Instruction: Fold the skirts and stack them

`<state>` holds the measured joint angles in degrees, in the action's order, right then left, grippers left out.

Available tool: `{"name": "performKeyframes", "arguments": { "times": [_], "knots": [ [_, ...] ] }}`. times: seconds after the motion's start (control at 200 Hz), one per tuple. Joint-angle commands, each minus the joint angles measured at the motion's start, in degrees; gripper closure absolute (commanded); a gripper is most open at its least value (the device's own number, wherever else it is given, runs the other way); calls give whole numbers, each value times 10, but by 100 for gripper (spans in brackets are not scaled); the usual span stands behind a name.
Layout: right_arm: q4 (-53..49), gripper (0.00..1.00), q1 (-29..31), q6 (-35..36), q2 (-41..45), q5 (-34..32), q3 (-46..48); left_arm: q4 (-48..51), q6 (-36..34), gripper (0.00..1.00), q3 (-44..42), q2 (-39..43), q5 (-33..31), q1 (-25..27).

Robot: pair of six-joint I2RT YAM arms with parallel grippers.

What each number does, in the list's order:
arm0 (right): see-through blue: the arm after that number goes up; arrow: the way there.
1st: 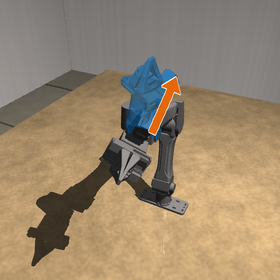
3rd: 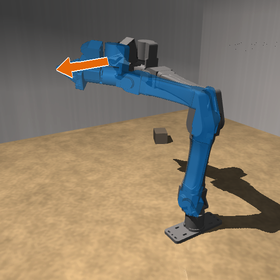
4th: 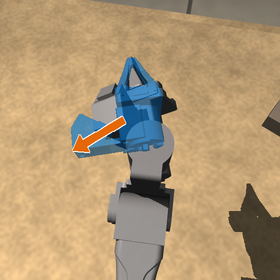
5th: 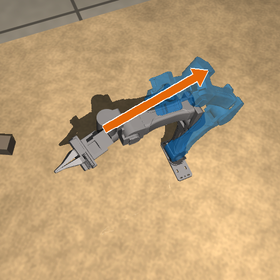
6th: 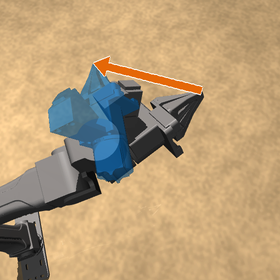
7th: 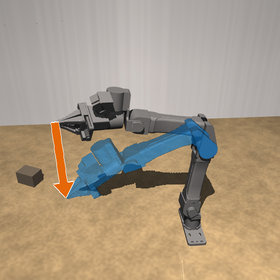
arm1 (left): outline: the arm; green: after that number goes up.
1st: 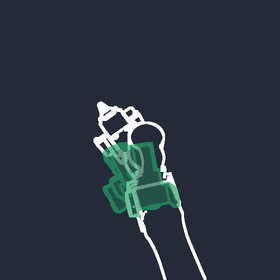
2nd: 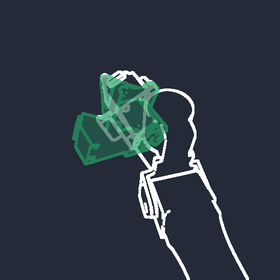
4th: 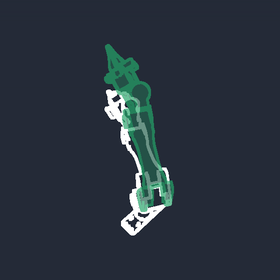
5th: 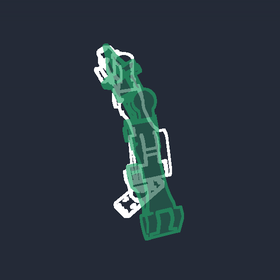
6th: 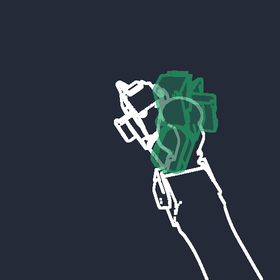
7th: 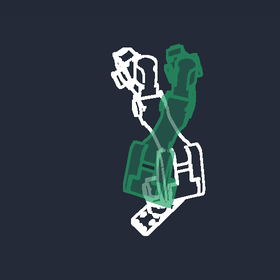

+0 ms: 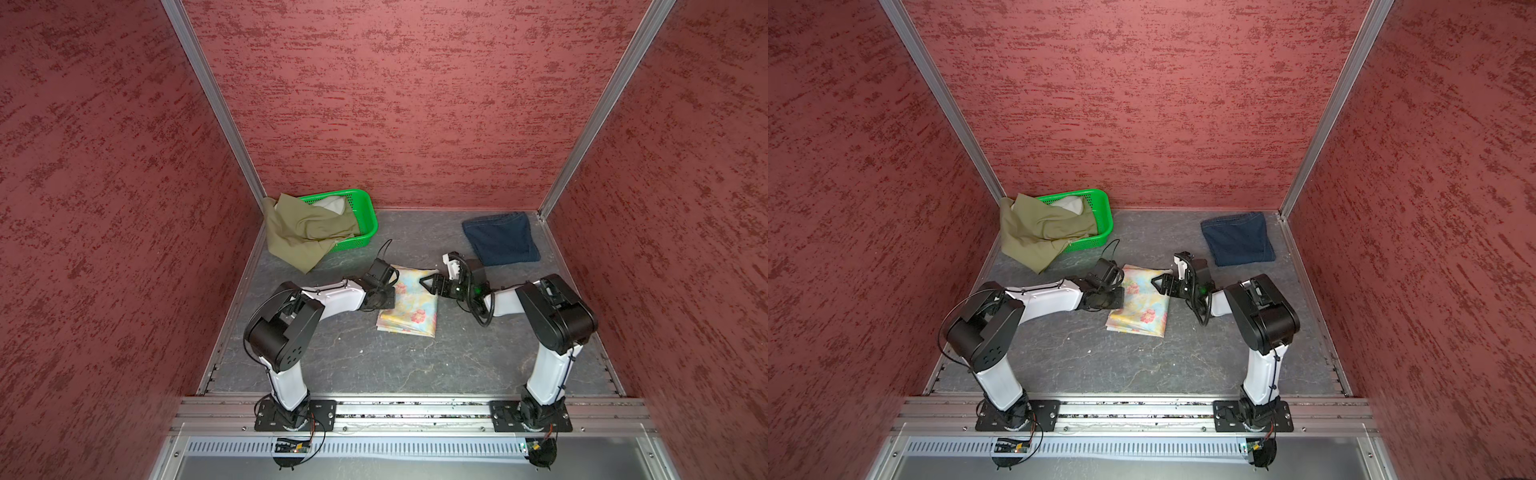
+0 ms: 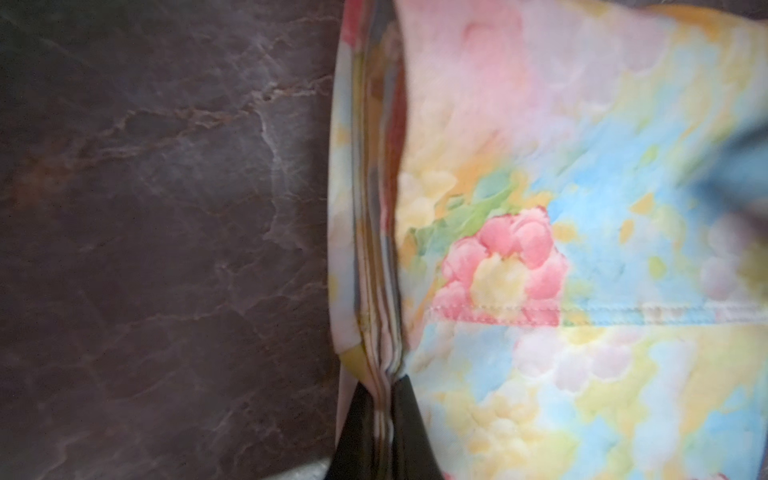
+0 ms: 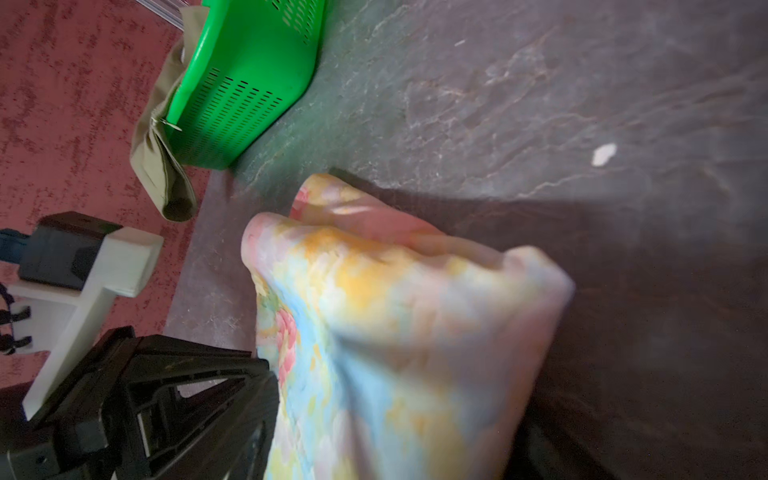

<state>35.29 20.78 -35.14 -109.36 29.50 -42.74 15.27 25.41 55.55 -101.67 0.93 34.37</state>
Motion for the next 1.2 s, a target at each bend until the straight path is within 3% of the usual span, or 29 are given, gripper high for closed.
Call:
{"name": "performKeyframes", "arguments": {
  "times": [0.0, 0.105, 0.281, 0.386, 0.521, 0.591, 0.656, 0.706, 0.811, 0.997, 1.192],
  "knots": [
    [1, 26, -3, -49, -58, 25, 21, 20, -16, 100, -29, -19, 22, -8],
    [86, 43, -3, -76, -81, 42, 31, 14, -19, 100, -32, -19, 32, -11],
    [187, 100, -3, -74, -46, 18, 54, 10, -19, 100, -32, -22, 36, -14],
    [166, 100, -3, -60, -12, -1, 39, -15, -16, 100, -36, -1, 43, -17],
    [31, 100, -4, -28, 43, -75, -21, -76, -1, 98, -46, 61, 86, -40],
    [-80, 100, -8, 1, 59, -132, -79, -113, 12, 59, -58, 107, 104, -49],
    [-141, 100, -22, 17, 58, -161, -128, -124, 29, 40, -58, 138, 118, -57],
    [-180, 100, -38, 27, 51, -180, -167, -122, 40, 17, -52, 153, 141, -65],
    [-225, 100, -75, 42, 28, -195, -237, -122, 51, 1, -57, 188, 147, -65],
    [-261, 100, -118, 62, -24, -223, -359, -153, 74, 1, -102, 243, 157, -65],
    [-258, 100, -154, 34, -80, -262, -469, -171, 82, 0, -137, 259, 154, -67]
  ]
}}
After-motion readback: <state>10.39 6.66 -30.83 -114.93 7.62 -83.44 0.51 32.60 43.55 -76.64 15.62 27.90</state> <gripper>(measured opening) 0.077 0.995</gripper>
